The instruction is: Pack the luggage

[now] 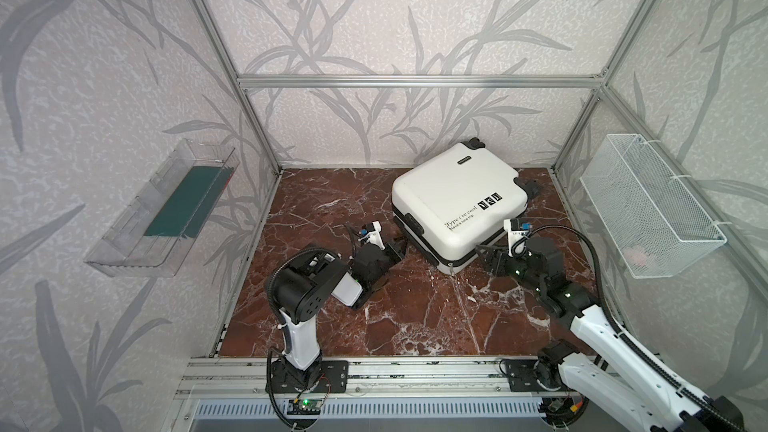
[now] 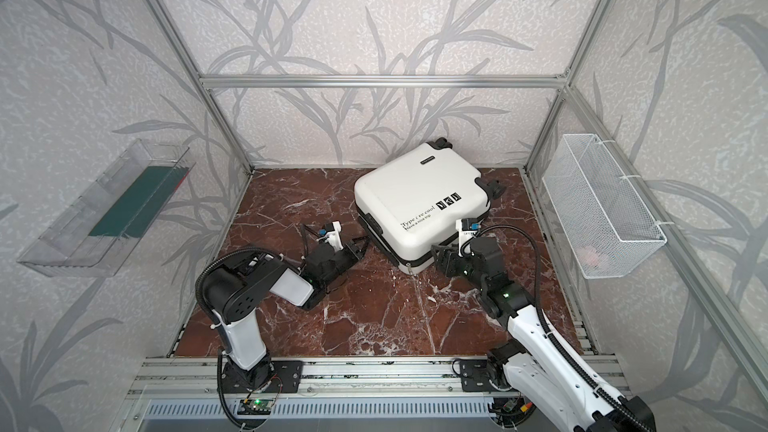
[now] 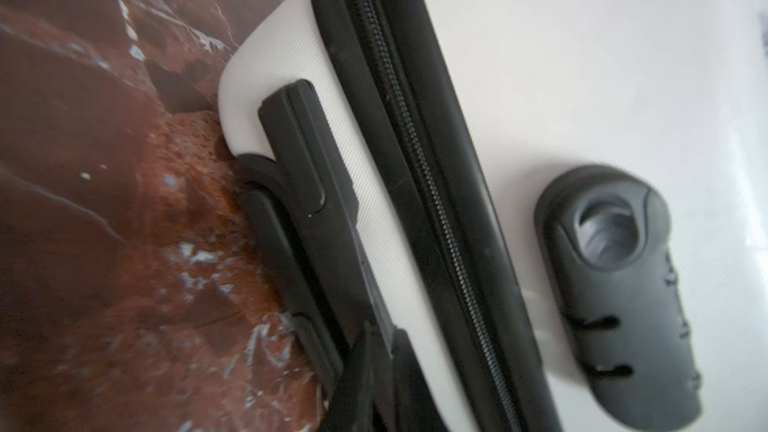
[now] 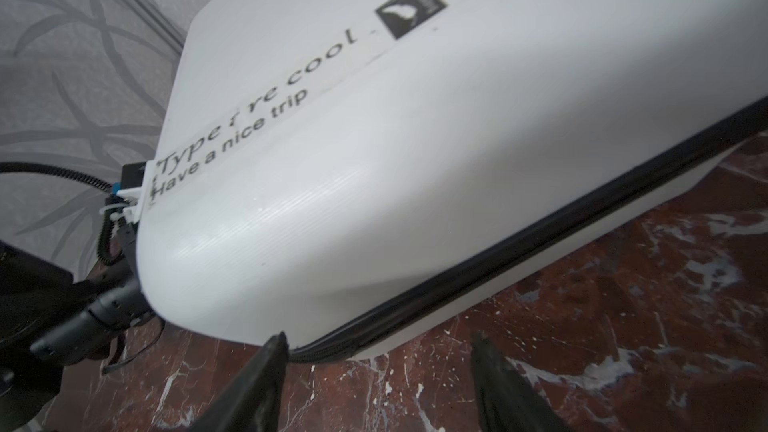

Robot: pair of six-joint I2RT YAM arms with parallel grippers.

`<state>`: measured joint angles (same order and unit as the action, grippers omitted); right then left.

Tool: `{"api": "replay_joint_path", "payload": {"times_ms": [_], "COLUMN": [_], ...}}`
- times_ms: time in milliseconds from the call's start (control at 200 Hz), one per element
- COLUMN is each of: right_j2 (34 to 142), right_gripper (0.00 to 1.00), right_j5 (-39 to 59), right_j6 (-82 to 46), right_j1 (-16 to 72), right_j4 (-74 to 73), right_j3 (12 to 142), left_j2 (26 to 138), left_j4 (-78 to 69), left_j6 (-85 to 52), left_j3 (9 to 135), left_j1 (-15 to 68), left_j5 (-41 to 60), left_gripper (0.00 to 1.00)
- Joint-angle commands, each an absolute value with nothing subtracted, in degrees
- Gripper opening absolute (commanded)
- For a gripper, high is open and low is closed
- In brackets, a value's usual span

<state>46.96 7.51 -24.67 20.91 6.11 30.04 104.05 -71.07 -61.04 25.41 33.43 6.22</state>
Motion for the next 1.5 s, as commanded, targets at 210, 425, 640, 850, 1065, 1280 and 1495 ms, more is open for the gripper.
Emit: {"api": "replay_joint_path", "payload": {"times_ms": [210, 425, 640, 850, 1065, 1280, 1495], "right_j2": [47.84, 53.27, 65.75, 79.63, 97.03, 109.57, 111.75], "right_gripper": [0.80, 0.88, 0.91, 0.91, 0.90, 0.86, 0.87], "right_j5": [7.14, 9.81, 15.72, 23.60, 37.57, 46.27, 47.70], "right_j6": [-32.85, -38.18, -43.56, -46.67, -46.62, -49.44, -47.31], "right_j1": [12.84, 6.05, 0.70, -1.36, -1.41, 0.70, 3.69], "right_j4": [6.14, 0.66, -8.15, -14.23, -17.96, -20.32, -16.86], "right_j3": [32.36, 35.11, 40.82, 49.19, 63.34, 75.24, 80.34], "left_j2": [83.01, 68.63, 65.34, 76.46, 91.82, 99.43, 96.32], "left_j4": [-44.81, -20.01, -8.80, -3.36, 5.05, 6.20, -0.65], "left_j6": [-49.22, -37.72, -26.96, -27.48, -23.82, -25.93, -30.17], "left_j3": [23.52, 30.18, 40.36, 56.79, 76.45, 83.55, 74.84], "left_j1": [33.55, 33.26, 27.49, 14.81, 11.47, 10.72, 10.81], "left_j5": [3.91, -2.12, -2.30, 15.41, 24.32, 30.79, 31.70], "left_gripper": [0.51, 0.72, 0.99, 0.99, 0.99, 0.99, 0.99]}}
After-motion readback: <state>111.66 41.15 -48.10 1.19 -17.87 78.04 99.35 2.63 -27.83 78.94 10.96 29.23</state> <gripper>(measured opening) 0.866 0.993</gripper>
